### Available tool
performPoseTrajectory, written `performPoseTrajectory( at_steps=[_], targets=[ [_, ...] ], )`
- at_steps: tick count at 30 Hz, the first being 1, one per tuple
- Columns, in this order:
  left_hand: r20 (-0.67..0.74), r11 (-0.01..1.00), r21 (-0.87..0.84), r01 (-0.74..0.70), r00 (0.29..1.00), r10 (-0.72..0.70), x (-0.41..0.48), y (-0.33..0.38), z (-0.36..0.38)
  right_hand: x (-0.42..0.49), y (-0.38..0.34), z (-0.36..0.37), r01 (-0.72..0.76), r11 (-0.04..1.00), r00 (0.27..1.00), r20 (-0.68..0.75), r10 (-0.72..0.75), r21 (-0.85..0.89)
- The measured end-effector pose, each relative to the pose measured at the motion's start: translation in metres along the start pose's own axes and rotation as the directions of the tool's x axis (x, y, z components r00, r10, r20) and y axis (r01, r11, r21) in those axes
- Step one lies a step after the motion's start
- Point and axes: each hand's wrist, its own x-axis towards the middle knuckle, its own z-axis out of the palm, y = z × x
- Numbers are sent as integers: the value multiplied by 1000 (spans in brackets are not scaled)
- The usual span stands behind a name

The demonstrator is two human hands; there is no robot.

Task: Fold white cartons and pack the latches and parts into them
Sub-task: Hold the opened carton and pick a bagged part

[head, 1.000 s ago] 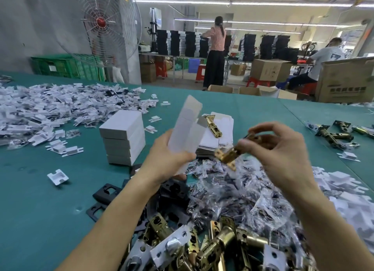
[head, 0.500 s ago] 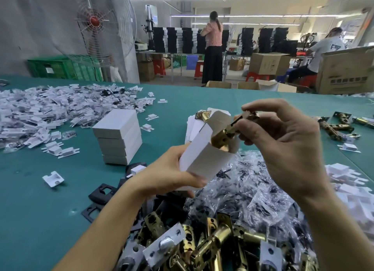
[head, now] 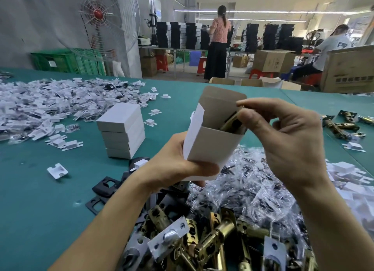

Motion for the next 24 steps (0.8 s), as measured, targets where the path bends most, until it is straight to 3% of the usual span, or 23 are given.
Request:
performPoseTrajectory(
  at_steps=[2,5,10,12,15,17,19,22,24],
  targets=[
    [-15,1000,-6,-2,1000,2,0,0,1,0,-2,1,-10,1000,1000,9,11,-27],
    [-53,1000,-14,19,998,-19,0,-1,1,0,-1,3,10,979,993,116,15,-205],
    [-110,996,-71,44,993,-52,2,-7,0,-2,8,4,-19,860,949,263,177,-509],
    [-146,992,-122,17,989,-35,2,-8,-3,-4,9,4,-54,895,951,250,181,-442],
    [-225,977,-212,-22,974,-26,3,-7,-6,-7,11,1,-116,974,977,157,147,-195],
    [-293,957,-280,-72,956,-14,3,-8,-8,-7,18,-6,-189,962,975,75,207,-197],
    [-344,934,-330,-136,939,15,4,-7,-9,-8,36,-19,-300,863,942,16,335,-406],
    [-361,915,-355,-193,931,56,4,-5,-8,-10,66,-44,-438,498,804,-79,589,-749],
    [-355,905,-371,-211,932,71,4,-3,-8,-12,80,-58,-438,309,737,-140,662,-845]
  ],
)
